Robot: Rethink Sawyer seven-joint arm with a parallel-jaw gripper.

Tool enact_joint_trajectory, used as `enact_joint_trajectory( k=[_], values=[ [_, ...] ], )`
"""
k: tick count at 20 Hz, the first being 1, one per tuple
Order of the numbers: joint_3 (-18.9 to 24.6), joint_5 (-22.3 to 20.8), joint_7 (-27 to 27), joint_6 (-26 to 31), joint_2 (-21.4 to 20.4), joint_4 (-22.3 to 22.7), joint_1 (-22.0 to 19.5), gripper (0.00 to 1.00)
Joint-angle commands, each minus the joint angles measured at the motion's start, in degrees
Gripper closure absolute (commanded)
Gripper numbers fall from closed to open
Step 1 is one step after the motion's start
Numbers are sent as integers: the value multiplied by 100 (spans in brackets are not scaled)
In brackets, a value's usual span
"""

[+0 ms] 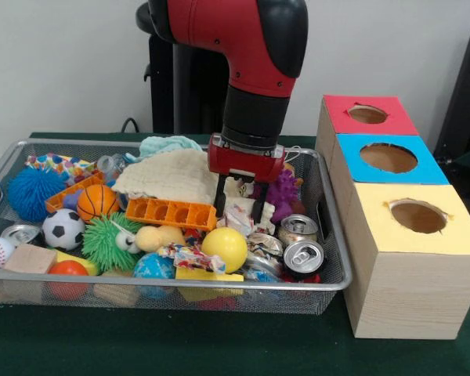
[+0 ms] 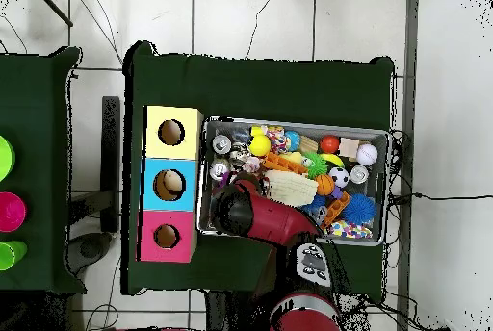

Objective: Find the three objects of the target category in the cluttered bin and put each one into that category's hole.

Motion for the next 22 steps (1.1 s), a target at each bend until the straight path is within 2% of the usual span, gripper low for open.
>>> enact_joint_trajectory(
  k=[1, 8, 12, 17, 22],
  values=[
    [622, 205, 1324, -511, 607, -362, -209, 0],
    [727, 190, 1322, -726, 736, -376, -261, 0],
    [1096, -29, 1363, -985, 678, -264, -566, 0],
    [1207, -52, 1428, -1090, 587, -137, -683, 0],
    [1443, -205, 1549, -1432, 542, 15, -898, 0]
  ],
)
